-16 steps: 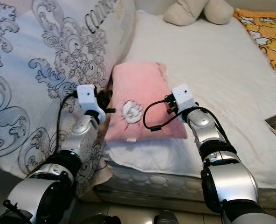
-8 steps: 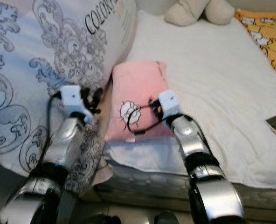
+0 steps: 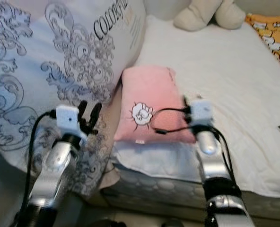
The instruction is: Clean up the room
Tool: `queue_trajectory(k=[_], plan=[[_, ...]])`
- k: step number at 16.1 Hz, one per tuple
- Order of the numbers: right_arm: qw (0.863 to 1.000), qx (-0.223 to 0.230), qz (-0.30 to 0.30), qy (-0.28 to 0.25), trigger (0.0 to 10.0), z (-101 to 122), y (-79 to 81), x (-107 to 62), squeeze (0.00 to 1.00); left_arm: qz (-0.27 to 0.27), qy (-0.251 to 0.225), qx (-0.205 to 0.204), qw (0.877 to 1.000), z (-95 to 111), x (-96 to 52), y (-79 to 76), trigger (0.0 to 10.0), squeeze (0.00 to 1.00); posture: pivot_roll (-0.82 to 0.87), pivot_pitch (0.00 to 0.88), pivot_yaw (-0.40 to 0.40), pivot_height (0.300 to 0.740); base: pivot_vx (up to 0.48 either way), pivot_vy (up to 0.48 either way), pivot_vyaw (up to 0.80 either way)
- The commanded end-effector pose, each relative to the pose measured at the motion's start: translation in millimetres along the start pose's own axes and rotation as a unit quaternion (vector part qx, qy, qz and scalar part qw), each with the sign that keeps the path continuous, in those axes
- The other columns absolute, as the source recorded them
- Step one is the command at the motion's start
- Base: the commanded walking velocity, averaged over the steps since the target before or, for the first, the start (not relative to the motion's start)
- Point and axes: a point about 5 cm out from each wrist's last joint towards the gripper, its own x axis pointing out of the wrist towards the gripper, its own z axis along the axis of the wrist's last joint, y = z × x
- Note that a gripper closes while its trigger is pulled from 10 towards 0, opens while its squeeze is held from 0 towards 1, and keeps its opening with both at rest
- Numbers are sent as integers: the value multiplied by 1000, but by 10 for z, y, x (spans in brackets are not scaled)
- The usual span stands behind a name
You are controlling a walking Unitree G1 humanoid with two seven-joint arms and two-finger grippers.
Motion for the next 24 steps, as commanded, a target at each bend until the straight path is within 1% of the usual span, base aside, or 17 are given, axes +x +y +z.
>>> queue_trajectory(k=[1, 2, 3, 4, 5, 6, 7, 9, 10, 11, 13, 14, 18, 20, 21, 23, 24], plan=[[999, 11, -35, 30, 10000, -57, -136, 33, 0, -8, -1, 12, 1000, 75, -72, -19, 10000, 0, -67, 49, 161, 740, 0, 0, 0], [999, 11, -35, 30, 10000, -57, -136, 33, 0, -8, -1, 12, 1000, 75, -72, -19, 10000, 0, -67, 49, 161, 740, 0, 0, 0], [996, 12, -73, 46, 10000, -41, -310, 90, 0, -33, 20, 4, 999, 51, -250, -90, 10000, 0, -36, 83, 169, 740, 0, 0, 0], [994, 21, -89, 59, 10000, -42, -389, 118, 0, -48, 33, 2, 998, 25, -350, -142, 10000, 0, -30, 91, 171, 740, 0, 0, 0], [991, 36, -99, 87, 10000, -80, -457, 141, 0, -66, 49, 2, 997, 3, -473, -211, 10000, 0, -26, 99, 174, 740, 0, 0, 0], [989, 44, -97, 102, 10000, -117, -457, 139, 0, -71, 52, 3, 996, 8, -511, -241, 10000, 0, -13, 122, 175, 740, 0, 0, 0], [985, 60, -91, 133, 10000, -194, -427, 125, 0, -74, 56, 1, 996, 14, -541, -273, 10000, 0, -6, 131, 172, 740, 0, 0, 0], [978, 83, -89, 171, 10000, -294, -379, 98, 0, -75, 61, -2, 995, 33, -573, -312, 10000, 0, 1, 140, 168, 740, 0, 0, 0], [970, 121, -76, 197, 10000, -344, -262, 101, 0, -72, 64, -3, 995, 68, -581, -316, 10000, 0, 11, 151, 161, 740, 0, 0, 0], [965, 147, -61, 208, 10000, -355, -154, 114, 0, -71, 63, -10, 995, 101, -593, -323, 10000, 0, 14, 155, 158, 740, 0, 0, 0], [967, 151, -21, 206, 10000, -315, 5, 154, 0, -89, 67, -15, 994, 104, -657, -373, 10000, 0, 18, 164, 151, 740, 0, 0, 0], [967, 151, -7, 206, 10000, -294, 47, 172, 0, -90, 72, -17, 993, 99, -676, -392, 10000, 0, 17, 166, 148, 740, 0, 0, 0], [971, 140, 60, 186, 10000, -138, 291, 271, 0, -94, 79, -18, 992, 101, -672, -447, 10000, 0, 17, 165, 142, 740, 0, 0, 0], [967, 143, 108, 182, 10000, -83, 515, 285, 0, -93, 81, -17, 992, 96, -666, -457, 10000, 0, 17, 161, 134, 740, 0, 0, 0], [964, 150, 124, 183, 10000, -77, 596, 277, 0, -92, 82, -16, 992, 95, -663, -458, 10000, 0, 15, 160, 132, 740, 0, 0, 0], [961, 154, 136, 186, 10000, -85, 651, 264, 0, -91, 83, -17, 992, 94, -661, -459, 10000, 0, 16, 161, 130, 740, 0, 0, 0], [960, 154, 137, 188, 10000, -96, 651, 257, 0, -92, 84, -17, 992, 93, -659, -460, 10000, 0, 16, 161, 130, 740, 0, 0, 0]])
